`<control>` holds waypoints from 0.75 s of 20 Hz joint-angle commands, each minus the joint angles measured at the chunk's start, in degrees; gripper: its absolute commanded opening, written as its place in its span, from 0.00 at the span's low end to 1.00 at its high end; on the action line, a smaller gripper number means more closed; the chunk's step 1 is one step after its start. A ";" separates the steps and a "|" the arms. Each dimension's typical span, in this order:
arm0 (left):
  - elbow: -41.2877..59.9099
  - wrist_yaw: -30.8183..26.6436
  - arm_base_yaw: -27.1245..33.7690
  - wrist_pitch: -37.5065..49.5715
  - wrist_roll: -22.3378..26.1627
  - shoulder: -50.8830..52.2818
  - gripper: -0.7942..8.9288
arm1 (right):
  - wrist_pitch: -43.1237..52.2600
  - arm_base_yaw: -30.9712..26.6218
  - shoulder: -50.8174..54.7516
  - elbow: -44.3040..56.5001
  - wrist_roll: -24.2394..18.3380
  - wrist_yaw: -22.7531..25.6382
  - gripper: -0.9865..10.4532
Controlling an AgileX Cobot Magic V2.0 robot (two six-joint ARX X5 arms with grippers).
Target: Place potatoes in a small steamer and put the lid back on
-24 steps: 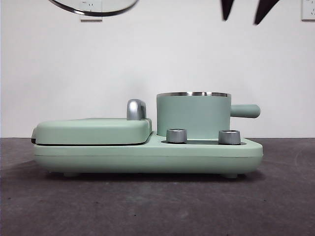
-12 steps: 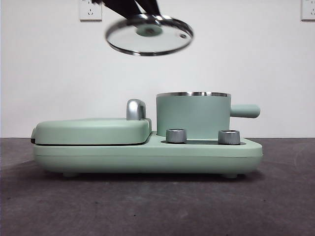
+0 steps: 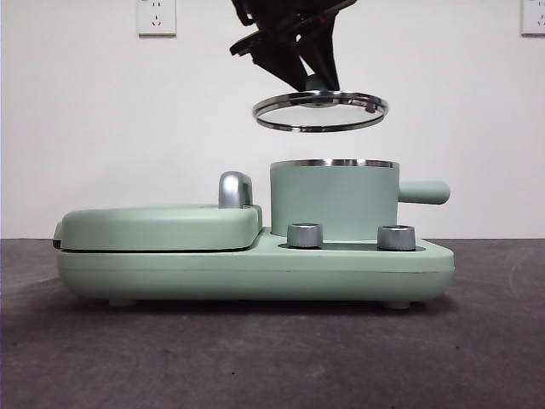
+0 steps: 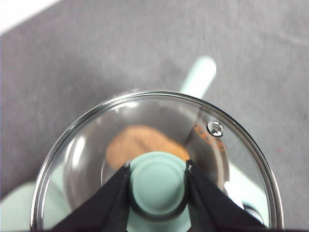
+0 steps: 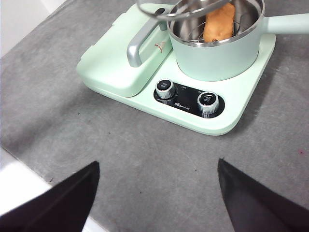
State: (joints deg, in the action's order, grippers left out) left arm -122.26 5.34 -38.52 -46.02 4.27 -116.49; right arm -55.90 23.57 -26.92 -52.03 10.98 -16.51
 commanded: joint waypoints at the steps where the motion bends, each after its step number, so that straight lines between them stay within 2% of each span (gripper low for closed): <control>1: -3.08 0.00 -0.66 1.57 -0.42 -2.64 0.09 | 0.59 0.28 -0.28 -0.42 0.85 -0.04 0.42; 15: -3.48 -0.04 -0.66 6.99 0.02 -7.82 0.09 | 0.59 0.28 -0.28 -0.42 1.05 -0.04 0.42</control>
State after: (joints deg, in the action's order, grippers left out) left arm -123.39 5.23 -38.54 -40.49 4.29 -123.22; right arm -55.90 23.57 -26.94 -52.03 11.07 -16.51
